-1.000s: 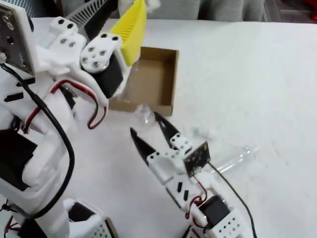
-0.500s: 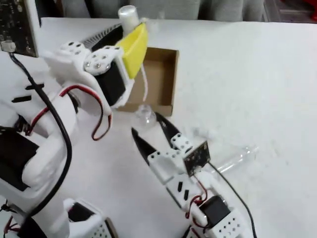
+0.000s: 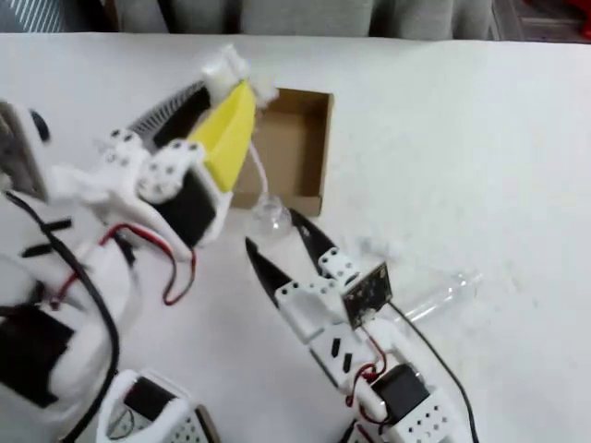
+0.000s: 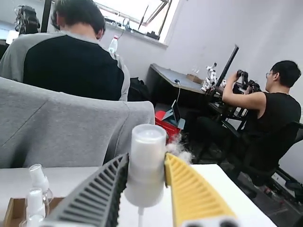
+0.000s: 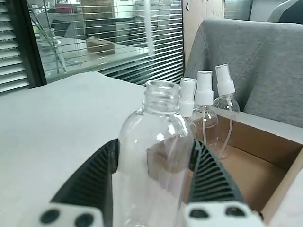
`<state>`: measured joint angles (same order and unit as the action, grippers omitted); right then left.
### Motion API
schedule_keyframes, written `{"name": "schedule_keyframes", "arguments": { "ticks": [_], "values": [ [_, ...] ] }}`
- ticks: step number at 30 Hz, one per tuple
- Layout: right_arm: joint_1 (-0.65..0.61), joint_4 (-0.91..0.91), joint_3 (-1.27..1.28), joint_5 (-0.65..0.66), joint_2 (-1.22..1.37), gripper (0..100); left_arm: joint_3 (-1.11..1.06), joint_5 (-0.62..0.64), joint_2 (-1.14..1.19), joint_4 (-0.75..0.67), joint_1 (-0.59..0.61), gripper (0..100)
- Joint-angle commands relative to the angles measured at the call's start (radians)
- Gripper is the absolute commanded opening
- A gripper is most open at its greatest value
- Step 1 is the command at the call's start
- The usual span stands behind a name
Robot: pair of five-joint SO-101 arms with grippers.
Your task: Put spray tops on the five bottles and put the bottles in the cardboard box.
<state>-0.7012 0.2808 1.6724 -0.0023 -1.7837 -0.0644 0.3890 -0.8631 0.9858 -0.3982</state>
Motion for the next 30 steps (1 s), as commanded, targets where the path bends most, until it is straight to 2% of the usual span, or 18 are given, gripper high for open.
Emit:
{"name": "schedule_keyframes", "arguments": {
  "ticks": [1, 4, 11, 24, 30],
  "values": [
    [0.01, 0.002, 0.008, 0.009, -0.007, 1.6, -0.313, -0.025, -0.177, -0.322, 0.015, 2],
    [0.01, 0.002, 0.008, 0.009, -0.007, 1.6, -0.376, -0.028, -0.209, -0.382, 0.015, 2],
    [0.008, 0.002, 0.008, 0.009, -0.007, 1.6, -0.42, -0.029, -0.216, -0.381, 0.015, 2],
    [0.008, 0.002, 0.009, 0.009, -0.007, 1.6, -0.308, -0.029, -0.216, -0.198, 0.015, 2],
    [0.002, 0.002, 0.017, 0.009, -0.007, 1.6, -0.278, -0.029, -0.216, -0.189, 0.015, 2]
  ]
}}
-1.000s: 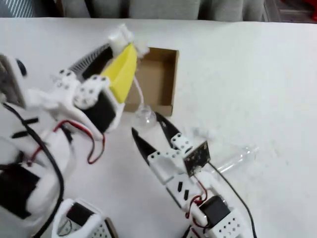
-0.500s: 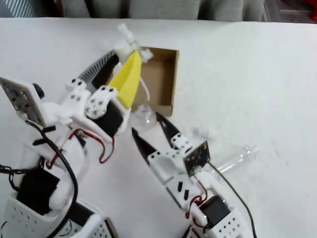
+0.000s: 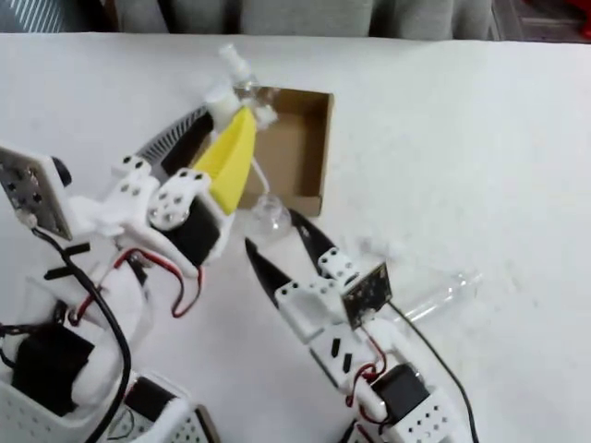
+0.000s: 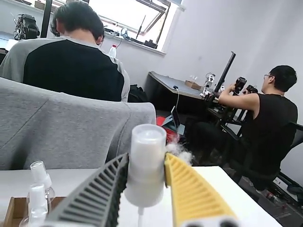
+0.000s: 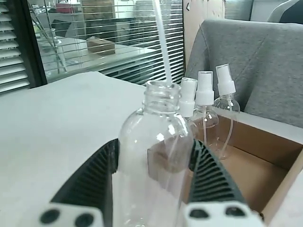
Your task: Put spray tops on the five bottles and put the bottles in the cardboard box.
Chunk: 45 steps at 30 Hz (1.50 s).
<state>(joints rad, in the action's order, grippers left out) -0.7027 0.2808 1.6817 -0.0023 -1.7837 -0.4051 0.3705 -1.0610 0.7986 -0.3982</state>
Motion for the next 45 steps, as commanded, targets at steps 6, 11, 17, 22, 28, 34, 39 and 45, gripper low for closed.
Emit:
{"name": "schedule_keyframes", "arguments": {
  "ticks": [6, 11, 17, 22, 28, 34, 39, 45],
  "values": [
    [0.004, 0.002, 0.008, 0.009, -0.007, 1.6, 0.109, -0.011, -0.018, -0.015, 0.015, 2],
    [0.004, 0.002, 0.008, 0.009, -0.007, 1.6, 0.106, -0.006, -0.018, -0.006, 0.01, 2],
    [0.004, 0.002, 0.008, 0.009, -0.007, 1.6, 0.052, -0.005, -0.018, 0.017, 0.013, 2],
    [0.005, 0.002, 0.008, 0.009, -0.007, 1.6, -0.026, -0.005, -0.019, 0.015, 0.013, 2],
    [0.008, 0.002, 0.008, 0.009, -0.007, 1.6, -0.117, -0.005, -0.019, 0.023, 0.013, 2],
    [0.008, 0.002, 0.008, 0.009, -0.007, 1.6, -0.245, -0.034, -0.019, 0.021, 0.01, 2],
    [0.007, 0.002, 0.008, 0.009, -0.007, 1.6, -0.321, -0.104, -0.019, 0.017, 0.005, 2],
    [0.005, 0.002, 0.008, 0.009, -0.007, 1.6, -0.354, -0.11, -0.019, 0.015, 0.005, 2]
  ]
}}
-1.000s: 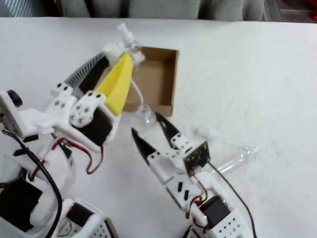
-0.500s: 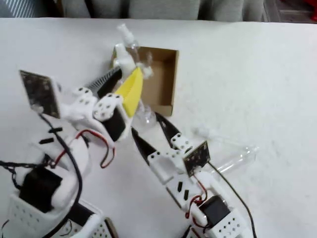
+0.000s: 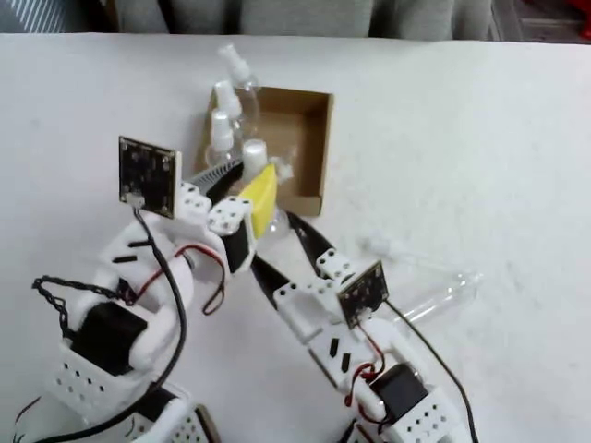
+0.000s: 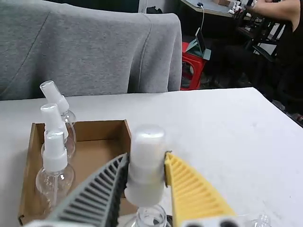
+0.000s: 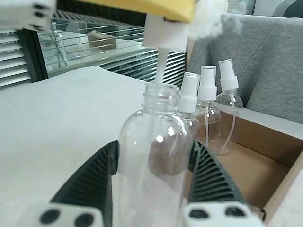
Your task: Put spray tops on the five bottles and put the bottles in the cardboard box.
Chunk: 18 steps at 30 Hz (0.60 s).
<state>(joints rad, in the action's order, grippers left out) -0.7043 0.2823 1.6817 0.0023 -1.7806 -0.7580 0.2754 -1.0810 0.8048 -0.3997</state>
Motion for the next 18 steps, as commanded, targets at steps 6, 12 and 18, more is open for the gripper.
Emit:
{"name": "schedule_keyframes", "arguments": {
  "ticks": [6, 12, 18],
  "values": [
    [0.007, 0.001, 0.008, 0.005, -0.008, 1.6, 0.003, -0.015, 0.001, 0.009, 0.007, 2],
    [0.007, 0.001, 0.008, 0.005, -0.008, 1.6, 0.006, -0.008, 0.001, -0.012, 0.005, 8],
    [0.007, 0.001, 0.008, 0.005, -0.008, 1.6, 0.005, -0.006, 0.001, -0.018, 0.005, 23]
  ]
}}
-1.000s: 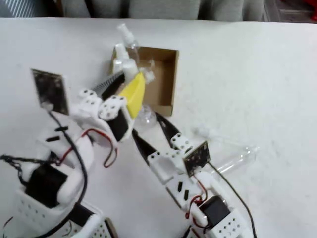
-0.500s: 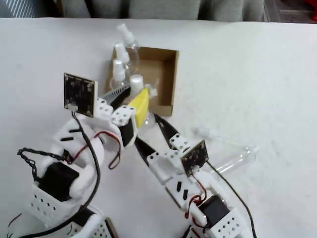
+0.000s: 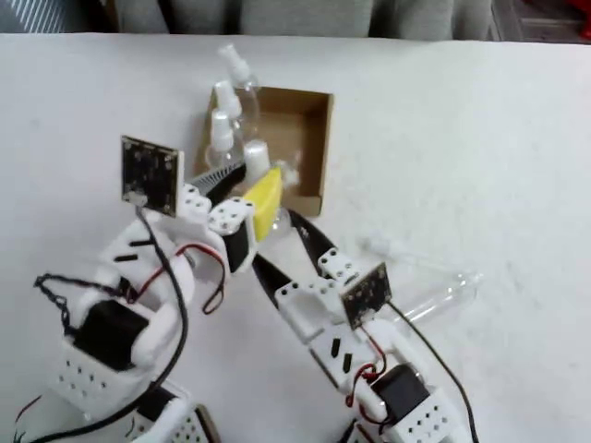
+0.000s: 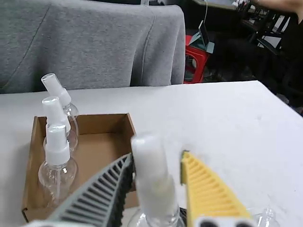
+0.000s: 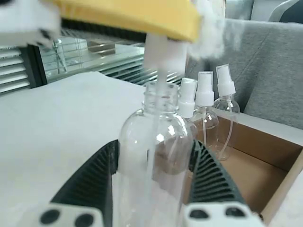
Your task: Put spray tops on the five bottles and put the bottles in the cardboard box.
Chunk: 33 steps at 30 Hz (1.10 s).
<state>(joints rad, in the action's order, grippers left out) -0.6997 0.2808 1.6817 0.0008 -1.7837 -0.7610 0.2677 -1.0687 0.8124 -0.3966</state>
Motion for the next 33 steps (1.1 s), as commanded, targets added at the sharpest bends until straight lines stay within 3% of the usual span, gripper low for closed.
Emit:
{"name": "schedule_keyframes", "arguments": {
  "ticks": [1, 6, 15, 21, 26, 30, 33],
  "values": [
    [0.002, 0.002, 0.008, 0.006, -0.005, 1.6, 0.008, 0.002, -0.012, -0.026, 0.002, 23],
    [0.004, 0.002, 0.008, 0.006, -0.005, 1.6, 0.006, 0.002, -0.047, -0.026, 0.002, 23],
    [0.015, 0.002, 0.008, 0.006, -0.007, 1.6, 0.0, -0.012, -0.321, 0.041, 0.012, 23],
    [0.125, -0.007, -0.012, 0.006, -0.007, 1.6, -0.002, -0.137, -0.406, 0.144, 0.015, 22],
    [0.257, -0.005, -0.06, 0.006, 0.001, 1.6, -0.046, -0.192, -0.438, 0.209, 0.116, 2],
    [0.305, -0.005, -0.112, 0.006, 0.002, 1.5, -0.206, -0.199, -0.504, 0.193, 0.211, 7],
    [0.334, -0.005, -0.172, 0.006, 0.005, 1.5, -0.362, -0.199, -0.576, 0.103, 0.262, 5]
  ]
}}
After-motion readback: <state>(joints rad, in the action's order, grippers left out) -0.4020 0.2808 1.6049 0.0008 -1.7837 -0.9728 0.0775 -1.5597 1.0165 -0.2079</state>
